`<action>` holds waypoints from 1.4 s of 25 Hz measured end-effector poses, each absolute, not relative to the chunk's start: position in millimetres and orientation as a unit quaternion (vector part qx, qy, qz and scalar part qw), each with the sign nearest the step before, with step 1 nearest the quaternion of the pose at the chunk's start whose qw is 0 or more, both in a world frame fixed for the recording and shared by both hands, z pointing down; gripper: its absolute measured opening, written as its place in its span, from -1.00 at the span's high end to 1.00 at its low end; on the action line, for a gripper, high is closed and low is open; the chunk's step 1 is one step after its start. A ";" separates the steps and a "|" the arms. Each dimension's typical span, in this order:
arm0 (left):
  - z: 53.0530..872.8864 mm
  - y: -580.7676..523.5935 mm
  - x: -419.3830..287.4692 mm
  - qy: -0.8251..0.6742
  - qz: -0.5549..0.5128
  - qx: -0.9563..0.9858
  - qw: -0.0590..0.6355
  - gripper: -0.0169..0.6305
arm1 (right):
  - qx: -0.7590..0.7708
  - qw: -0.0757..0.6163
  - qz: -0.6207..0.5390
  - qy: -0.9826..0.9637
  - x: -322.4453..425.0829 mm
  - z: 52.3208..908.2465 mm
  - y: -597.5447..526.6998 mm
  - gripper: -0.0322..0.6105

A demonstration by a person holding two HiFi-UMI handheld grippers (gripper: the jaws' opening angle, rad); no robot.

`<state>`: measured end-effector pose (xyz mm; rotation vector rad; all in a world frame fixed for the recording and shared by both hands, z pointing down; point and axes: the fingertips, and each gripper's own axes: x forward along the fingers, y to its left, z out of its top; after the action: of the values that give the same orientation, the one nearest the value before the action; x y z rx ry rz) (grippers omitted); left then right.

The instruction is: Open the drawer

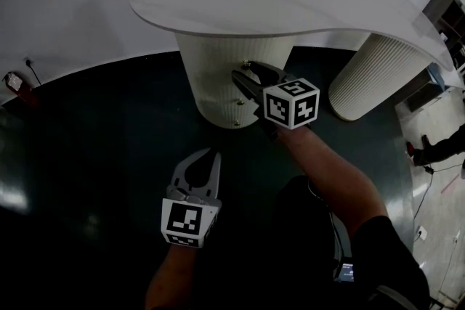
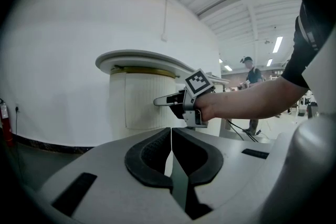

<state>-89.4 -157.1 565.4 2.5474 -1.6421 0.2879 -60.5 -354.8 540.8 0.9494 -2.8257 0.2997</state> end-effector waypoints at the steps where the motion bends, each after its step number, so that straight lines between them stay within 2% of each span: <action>1: 566.1 -156.7 -90.3 -0.539 0.094 0.836 0.049 0.93 | 0.319 0.075 0.097 -0.940 -61.6 541.7 -355.6 0.28; 6: 563.5 -157.5 -96.6 -0.546 0.086 0.832 0.049 0.93 | 0.349 0.088 0.085 -0.929 -58.5 543.3 -361.0 0.35; 9: 564.9 -158.5 -99.9 -0.548 0.079 0.831 0.052 0.93 | 0.383 0.091 0.081 -0.916 -55.0 544.1 -366.3 0.58; 16: 566.5 -163.1 -98.8 -0.542 0.070 0.836 0.051 0.93 | 0.436 0.093 0.072 -0.892 -54.0 545.4 -369.0 0.58; 35: 571.6 -158.4 -99.7 -0.530 0.073 0.843 0.055 0.93 | 0.397 0.073 0.059 -0.913 -55.1 543.8 -360.5 0.60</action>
<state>-99.7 -158.4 571.6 2.5592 -1.6106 0.2214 -55.1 -360.5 543.8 1.1913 -2.7420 0.1778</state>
